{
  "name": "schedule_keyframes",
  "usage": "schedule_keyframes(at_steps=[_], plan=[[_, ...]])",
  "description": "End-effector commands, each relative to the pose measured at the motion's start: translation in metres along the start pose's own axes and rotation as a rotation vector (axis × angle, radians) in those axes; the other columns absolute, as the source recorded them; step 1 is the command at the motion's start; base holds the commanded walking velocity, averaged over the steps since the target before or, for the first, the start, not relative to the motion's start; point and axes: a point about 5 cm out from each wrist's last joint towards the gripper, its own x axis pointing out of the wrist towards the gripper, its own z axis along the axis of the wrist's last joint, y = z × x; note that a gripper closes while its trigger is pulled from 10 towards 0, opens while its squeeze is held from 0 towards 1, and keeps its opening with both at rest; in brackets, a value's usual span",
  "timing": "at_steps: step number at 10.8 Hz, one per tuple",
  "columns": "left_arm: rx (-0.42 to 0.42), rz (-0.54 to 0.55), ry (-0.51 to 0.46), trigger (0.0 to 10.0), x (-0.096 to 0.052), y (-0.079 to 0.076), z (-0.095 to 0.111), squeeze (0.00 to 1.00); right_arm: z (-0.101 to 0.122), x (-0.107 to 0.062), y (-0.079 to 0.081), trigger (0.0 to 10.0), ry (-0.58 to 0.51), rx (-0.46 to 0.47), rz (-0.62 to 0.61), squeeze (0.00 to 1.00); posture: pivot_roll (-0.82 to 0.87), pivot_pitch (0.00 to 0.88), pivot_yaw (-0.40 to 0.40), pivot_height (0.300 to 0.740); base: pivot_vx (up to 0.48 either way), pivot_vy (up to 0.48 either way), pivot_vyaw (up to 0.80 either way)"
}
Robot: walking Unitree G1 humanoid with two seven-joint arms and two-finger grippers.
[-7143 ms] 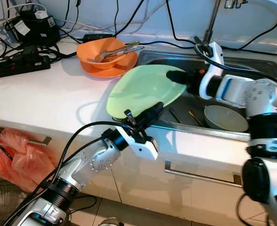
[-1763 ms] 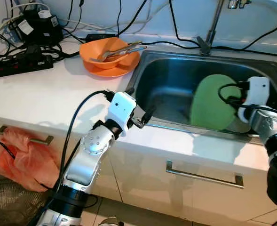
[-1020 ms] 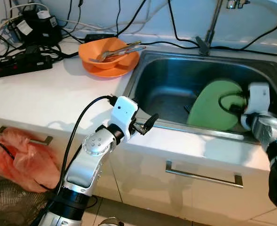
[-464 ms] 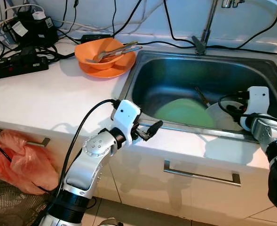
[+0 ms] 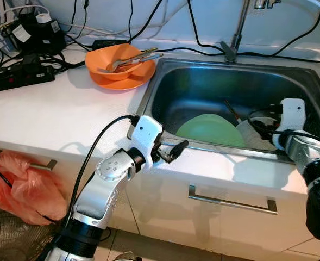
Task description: Kitchen organization
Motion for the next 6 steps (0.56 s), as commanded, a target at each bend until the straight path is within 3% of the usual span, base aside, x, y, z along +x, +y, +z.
schedule_keyframes(at_steps=[1, 2, 3, 4, 5, 6], plan=[[0.035, 0.062, -0.045, 10.0, 0.001, 0.011, 0.012, 0.04, 0.022, 0.002, 0.01, 10.0, -0.075, -0.009, 0.035, 1.0, 0.17, 0.029, 0.043, 0.74, 0.0, 0.0, 0.0], [0.05, 0.102, -0.06, 10.0, 0.001, 0.018, 0.015, 0.12, 0.033, 0.003, 0.018, 10.0, -0.126, -0.004, 0.057, 1.0, 0.17, 0.027, 0.042, 0.74, 0.0, 0.0, 0.0], [0.06, 0.129, -0.069, 10.0, 0.0, 0.022, 0.016, 0.28, 0.039, 0.003, 0.024, 10.0, -0.165, -0.003, 0.075, 1.0, 0.17, 0.027, 0.043, 0.74, 0.0, 0.0, 0.0], [0.08, 0.18, -0.098, 10.0, 0.0, 0.027, 0.02, 0.51, 0.048, 0.002, 0.032, 10.0, -0.248, -0.049, 0.078, 1.0, 0.17, 0.026, 0.042, 0.74, 0.0, 0.0, 0.0], [0.076, 0.247, -0.14, 10.0, -0.001, 0.033, 0.025, 0.58, 0.056, -0.001, 0.039, 10.0, -0.322, -0.051, 0.085, 1.0, 0.17, 0.025, 0.043, 0.74, 0.0, 0.0, 0.0], [0.098, 0.332, -0.157, 10.0, -0.002, 0.041, 0.028, 0.45, 0.062, -0.005, 0.046, 10.0, -0.395, -0.071, 0.059, 1.0, 0.16, 0.023, 0.047, 0.74, 0.0, 0.0, 0.0]])
